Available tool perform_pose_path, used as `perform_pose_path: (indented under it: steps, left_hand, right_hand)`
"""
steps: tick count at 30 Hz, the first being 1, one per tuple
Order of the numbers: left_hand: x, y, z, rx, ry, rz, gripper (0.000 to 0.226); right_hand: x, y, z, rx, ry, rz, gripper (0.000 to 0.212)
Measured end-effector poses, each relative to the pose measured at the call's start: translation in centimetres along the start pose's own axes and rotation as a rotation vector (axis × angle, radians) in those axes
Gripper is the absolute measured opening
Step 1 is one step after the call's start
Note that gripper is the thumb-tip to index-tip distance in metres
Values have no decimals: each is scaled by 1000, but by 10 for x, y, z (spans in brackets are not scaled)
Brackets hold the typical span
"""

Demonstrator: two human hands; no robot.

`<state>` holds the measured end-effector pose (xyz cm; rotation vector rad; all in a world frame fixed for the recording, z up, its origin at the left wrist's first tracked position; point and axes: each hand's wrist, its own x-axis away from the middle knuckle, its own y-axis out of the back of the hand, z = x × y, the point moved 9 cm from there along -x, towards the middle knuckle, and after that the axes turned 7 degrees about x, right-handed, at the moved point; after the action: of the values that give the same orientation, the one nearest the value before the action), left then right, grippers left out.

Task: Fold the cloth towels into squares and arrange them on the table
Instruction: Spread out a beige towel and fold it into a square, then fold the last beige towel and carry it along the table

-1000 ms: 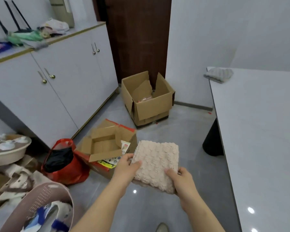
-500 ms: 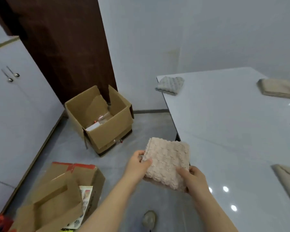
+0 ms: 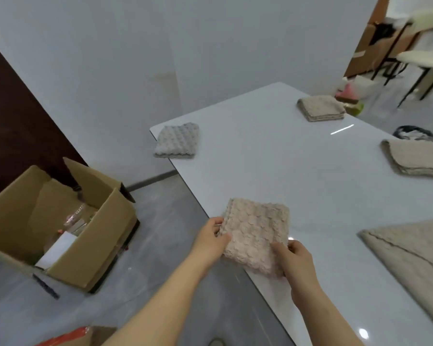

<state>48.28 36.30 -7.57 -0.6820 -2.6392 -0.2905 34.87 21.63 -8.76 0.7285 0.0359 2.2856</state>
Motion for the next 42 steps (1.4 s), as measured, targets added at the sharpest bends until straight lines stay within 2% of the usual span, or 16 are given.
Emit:
perform_pose_path:
  steps: [5, 8, 10, 13, 17, 20, 29, 36, 42]
  left_hand:
    - [-19, -22, 4, -156, 18, 46, 30]
    - [-18, -22, 7, -400, -31, -26, 39]
    - [-13, -18, 4, -486, -67, -98, 43]
    - [0, -13, -5, -454, -113, -186, 38]
    - [25, -17, 0, -322, -111, -237, 25]
    - [57, -22, 16, -204, -99, -290, 15]
    - [222, -48, 94, 16, -8, -507, 9]
    - [321, -63, 129, 52, -33, -559, 12]
    - [404, -86, 170, 62, -51, -562, 11]
  right_hand:
    - [-18, 19, -3, 12, -23, -73, 13]
    - [-19, 30, -9, 30, -28, -125, 17]
    - [-17, 37, -10, 60, -11, -165, 27]
    - [-9, 48, -6, 132, 33, -229, 43]
    - [6, 57, -6, 222, 140, -236, 40]
    - [24, 60, -7, 258, 219, -181, 36]
    - [135, 71, -69, 287, 252, 260, 17]
    - [212, 93, -121, 322, 290, 365, 10]
    - [279, 122, -175, 336, 299, 375, 8]
